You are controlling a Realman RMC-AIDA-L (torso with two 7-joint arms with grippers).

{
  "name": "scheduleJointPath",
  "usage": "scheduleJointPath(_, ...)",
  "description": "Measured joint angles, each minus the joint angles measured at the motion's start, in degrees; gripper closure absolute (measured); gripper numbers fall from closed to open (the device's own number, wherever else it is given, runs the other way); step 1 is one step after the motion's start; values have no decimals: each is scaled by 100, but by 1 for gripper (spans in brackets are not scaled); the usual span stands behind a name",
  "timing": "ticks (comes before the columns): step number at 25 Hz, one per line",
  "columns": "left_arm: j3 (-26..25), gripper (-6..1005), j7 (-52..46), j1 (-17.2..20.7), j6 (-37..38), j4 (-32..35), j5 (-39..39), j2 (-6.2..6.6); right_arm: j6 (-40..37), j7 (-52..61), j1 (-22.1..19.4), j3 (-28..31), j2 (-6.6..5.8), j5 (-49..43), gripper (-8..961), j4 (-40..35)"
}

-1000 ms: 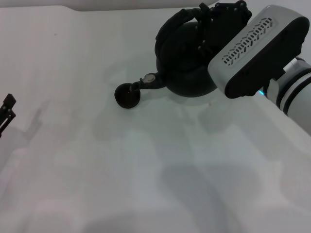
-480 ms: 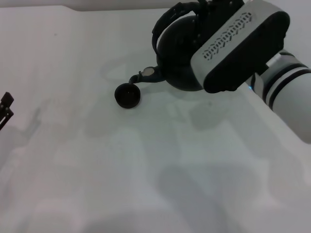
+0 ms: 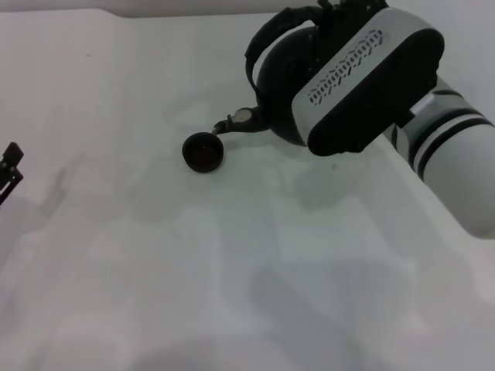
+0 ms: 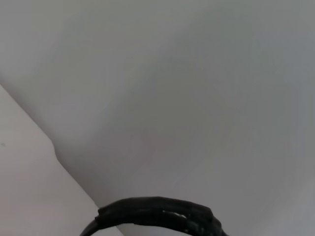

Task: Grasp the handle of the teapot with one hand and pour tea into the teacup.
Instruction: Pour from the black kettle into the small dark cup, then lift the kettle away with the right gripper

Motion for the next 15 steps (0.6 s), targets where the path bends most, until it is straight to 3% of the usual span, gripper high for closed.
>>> scheduleJointPath(15,37,186,0,-53,0,0,19,-5,-664,94,139,-429,7,-124,846,-35)
